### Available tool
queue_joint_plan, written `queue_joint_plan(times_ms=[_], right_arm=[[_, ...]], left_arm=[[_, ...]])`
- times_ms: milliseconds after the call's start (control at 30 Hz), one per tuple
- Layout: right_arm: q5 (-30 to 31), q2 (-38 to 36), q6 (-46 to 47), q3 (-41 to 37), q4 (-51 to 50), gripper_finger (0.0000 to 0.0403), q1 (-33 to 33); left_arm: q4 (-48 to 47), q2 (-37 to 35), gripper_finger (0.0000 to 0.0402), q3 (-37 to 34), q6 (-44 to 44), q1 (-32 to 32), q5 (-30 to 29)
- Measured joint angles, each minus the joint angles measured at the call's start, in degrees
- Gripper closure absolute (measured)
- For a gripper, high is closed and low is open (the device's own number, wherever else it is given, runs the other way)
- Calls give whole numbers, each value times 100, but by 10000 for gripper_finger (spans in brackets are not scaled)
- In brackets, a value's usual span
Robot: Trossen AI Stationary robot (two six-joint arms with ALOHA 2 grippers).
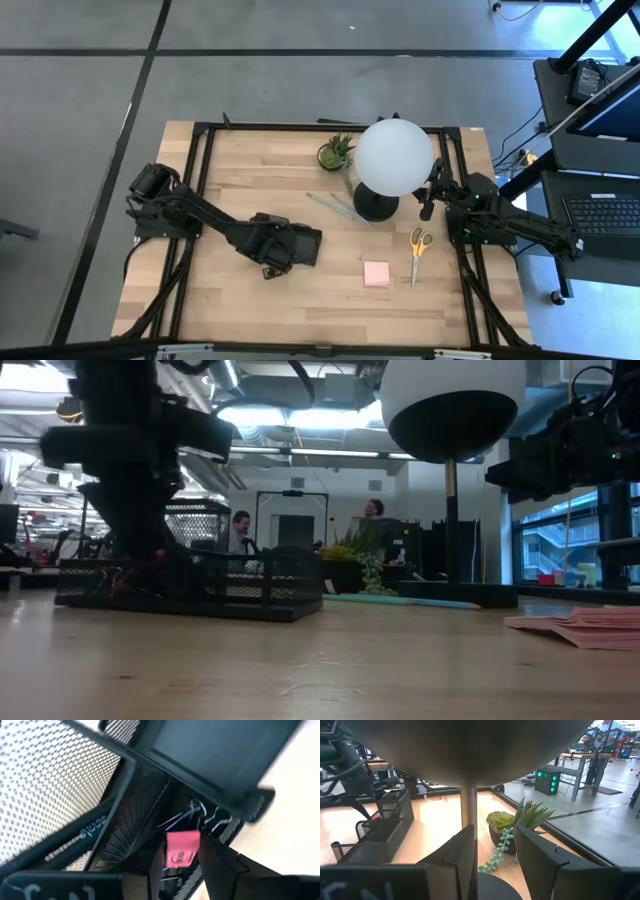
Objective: Pick and place office supplies into organizer
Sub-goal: Put the eraser into the desk organizer
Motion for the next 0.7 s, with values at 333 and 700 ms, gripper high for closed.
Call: queue_joint_plan(times_ms=[333, 700], right_arm=[[0, 0, -28, 0, -1, 258, 0], [-2, 0, -42, 1, 1, 258, 0]], left_arm=[[168, -4, 294, 8, -575, 94, 431], [530, -11, 292, 13, -764, -61, 624]])
